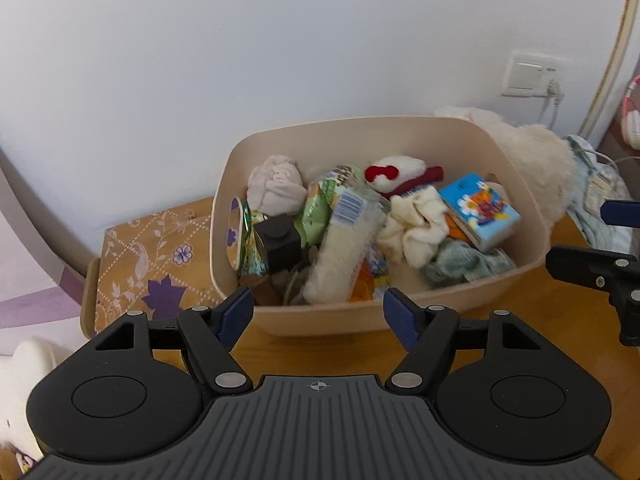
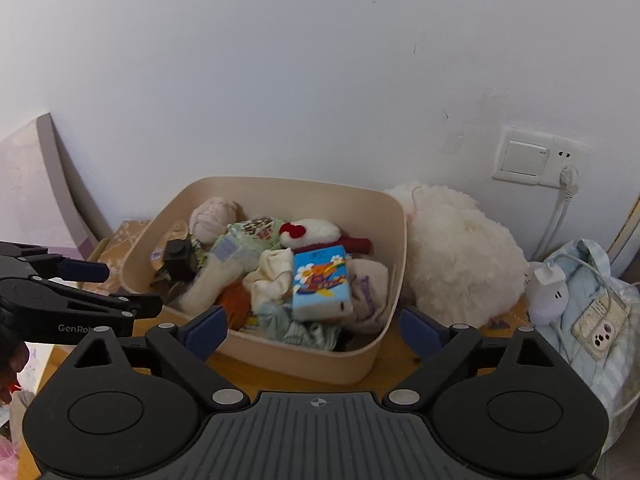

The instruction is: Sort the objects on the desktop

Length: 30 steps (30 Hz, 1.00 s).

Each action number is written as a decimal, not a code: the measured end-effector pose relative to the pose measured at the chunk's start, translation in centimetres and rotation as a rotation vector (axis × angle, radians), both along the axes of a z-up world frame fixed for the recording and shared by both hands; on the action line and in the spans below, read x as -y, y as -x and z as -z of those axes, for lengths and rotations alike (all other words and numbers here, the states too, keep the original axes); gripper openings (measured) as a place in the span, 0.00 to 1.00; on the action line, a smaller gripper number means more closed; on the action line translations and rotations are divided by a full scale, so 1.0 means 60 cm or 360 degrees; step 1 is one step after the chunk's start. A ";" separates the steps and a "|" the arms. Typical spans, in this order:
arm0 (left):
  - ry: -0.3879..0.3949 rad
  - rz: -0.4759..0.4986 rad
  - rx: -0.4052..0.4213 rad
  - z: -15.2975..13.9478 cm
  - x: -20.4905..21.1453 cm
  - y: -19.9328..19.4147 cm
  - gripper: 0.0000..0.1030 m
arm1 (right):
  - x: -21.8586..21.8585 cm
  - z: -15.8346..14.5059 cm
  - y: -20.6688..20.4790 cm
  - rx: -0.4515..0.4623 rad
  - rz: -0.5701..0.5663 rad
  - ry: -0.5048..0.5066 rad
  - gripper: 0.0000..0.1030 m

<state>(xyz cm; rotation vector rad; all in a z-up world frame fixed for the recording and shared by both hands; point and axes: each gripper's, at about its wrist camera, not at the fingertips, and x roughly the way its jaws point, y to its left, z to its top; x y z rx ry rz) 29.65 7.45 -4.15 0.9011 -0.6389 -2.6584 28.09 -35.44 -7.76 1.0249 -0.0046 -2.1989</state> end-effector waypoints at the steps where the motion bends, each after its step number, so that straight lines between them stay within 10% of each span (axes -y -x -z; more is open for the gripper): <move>1: -0.0003 0.0011 -0.0003 -0.001 -0.001 -0.010 0.71 | -0.006 -0.004 -0.009 -0.0008 0.0000 0.0004 0.92; 30: 0.0019 0.0120 0.0044 0.001 -0.048 -0.302 0.71 | -0.167 -0.108 -0.229 -0.0083 -0.0178 -0.0066 0.97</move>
